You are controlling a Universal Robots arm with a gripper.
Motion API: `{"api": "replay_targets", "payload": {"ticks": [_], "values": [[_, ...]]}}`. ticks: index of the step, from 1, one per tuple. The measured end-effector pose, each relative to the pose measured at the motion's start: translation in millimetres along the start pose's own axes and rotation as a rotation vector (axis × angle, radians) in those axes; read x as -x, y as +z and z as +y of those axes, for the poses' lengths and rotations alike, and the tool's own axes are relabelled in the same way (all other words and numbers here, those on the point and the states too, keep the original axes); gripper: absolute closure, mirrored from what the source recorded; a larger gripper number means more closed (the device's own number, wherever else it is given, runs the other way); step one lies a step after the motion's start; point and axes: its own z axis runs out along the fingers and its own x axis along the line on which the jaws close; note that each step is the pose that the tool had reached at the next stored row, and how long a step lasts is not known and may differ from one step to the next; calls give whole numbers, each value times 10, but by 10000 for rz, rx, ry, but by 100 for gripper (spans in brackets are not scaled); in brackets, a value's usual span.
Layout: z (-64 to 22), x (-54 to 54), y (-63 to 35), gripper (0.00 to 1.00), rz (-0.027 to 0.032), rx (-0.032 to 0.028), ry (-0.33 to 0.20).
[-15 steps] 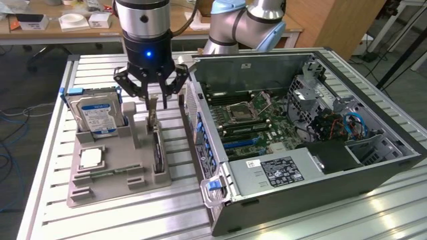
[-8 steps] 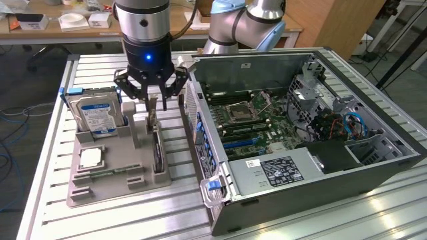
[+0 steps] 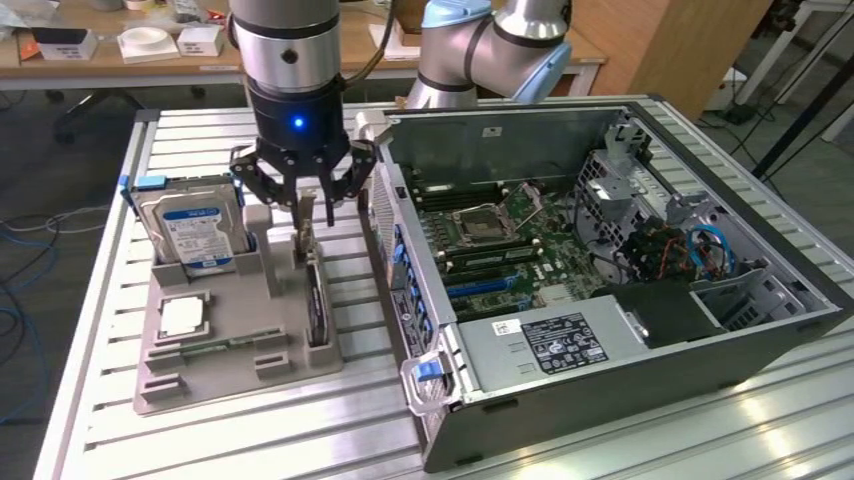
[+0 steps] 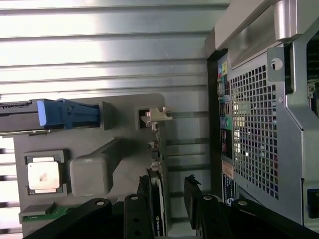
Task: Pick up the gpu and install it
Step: 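Pick up the gpu and move the gpu toward the slot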
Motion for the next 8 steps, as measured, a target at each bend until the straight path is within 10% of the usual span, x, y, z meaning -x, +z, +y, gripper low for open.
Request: {"api": "replay_targets", "payload": {"ticks": [8], "values": [[-12, 3, 54, 58, 0, -15, -3]]}}
